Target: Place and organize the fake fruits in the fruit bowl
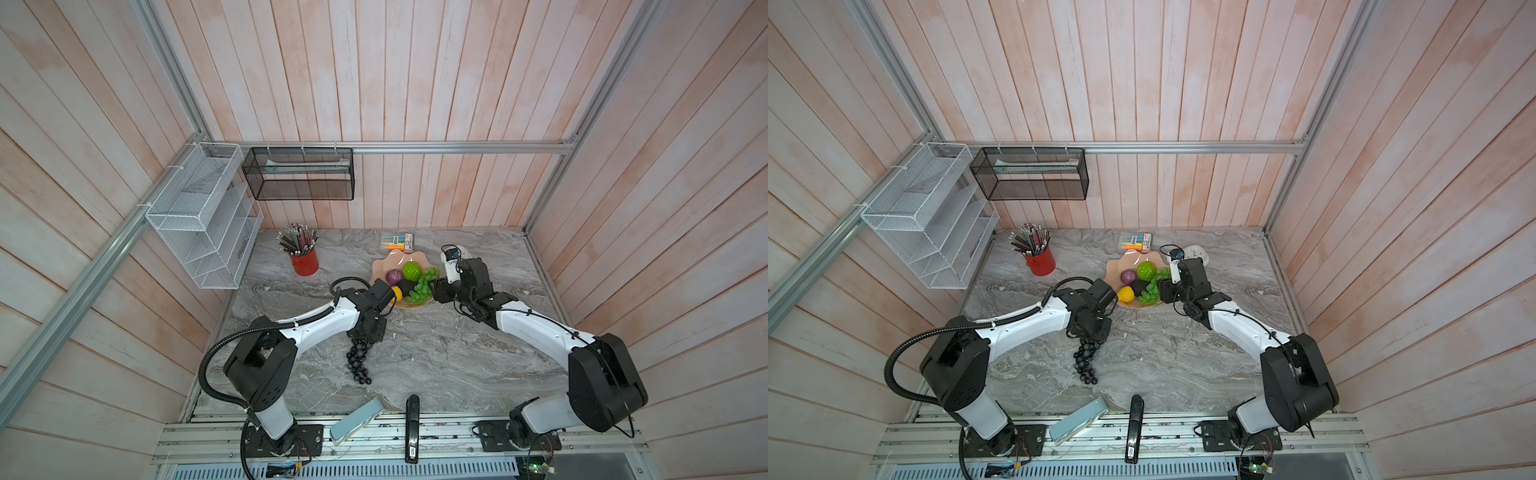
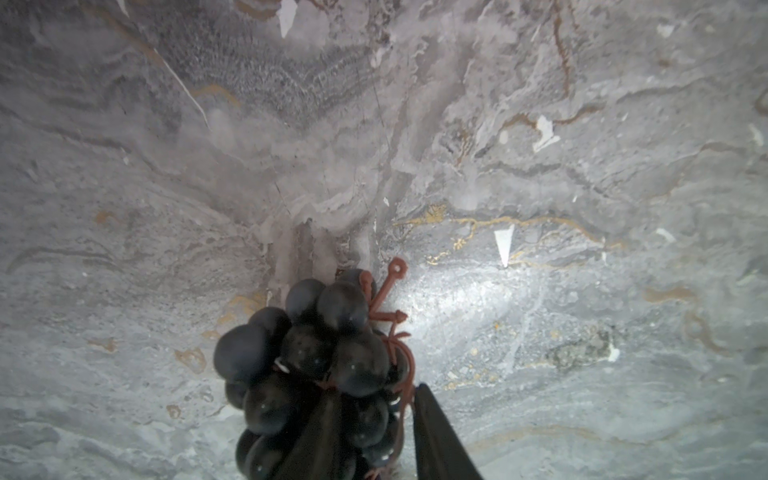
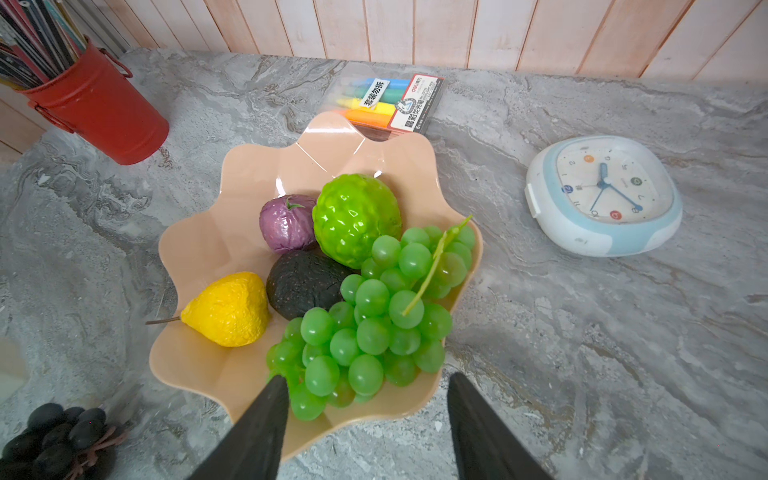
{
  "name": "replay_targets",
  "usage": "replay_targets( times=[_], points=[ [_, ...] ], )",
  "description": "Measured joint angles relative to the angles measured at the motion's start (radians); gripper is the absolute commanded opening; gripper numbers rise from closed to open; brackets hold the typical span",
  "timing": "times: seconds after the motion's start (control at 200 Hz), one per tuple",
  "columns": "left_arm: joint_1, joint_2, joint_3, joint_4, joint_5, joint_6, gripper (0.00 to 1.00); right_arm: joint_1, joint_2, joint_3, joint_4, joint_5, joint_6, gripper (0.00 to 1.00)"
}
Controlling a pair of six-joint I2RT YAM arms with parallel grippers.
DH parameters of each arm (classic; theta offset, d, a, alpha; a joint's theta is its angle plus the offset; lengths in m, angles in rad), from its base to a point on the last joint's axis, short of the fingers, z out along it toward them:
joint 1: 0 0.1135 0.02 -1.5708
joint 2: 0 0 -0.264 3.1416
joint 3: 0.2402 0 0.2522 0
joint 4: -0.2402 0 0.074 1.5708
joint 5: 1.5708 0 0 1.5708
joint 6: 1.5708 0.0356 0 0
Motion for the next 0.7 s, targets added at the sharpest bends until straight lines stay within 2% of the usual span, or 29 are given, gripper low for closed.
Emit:
replay_targets(
  times=[0.165,0.3,0.365,0.7],
  points=[
    [0.0,0.0,0.0,0.0,0.002,0.0,0.24,-0.006,0.0,-0.008,0.009,-0.022,0.012,0.61],
    [0.0,0.0,0.0,-0.004,0.003,-0.002,0.24,-0.006,0.0,-0.008,0.015,-0.033,0.016,0.61],
    [0.0,-0.001,0.0,-0.006,0.003,0.0,0.17,-0.006,0.0,-0.008,0.015,-0.036,0.018,0.61],
    [-0.007,-0.017,0.0,-0.023,0.01,-0.004,0.17,-0.006,0.003,-0.008,0.019,-0.061,0.019,0.59]
  ],
)
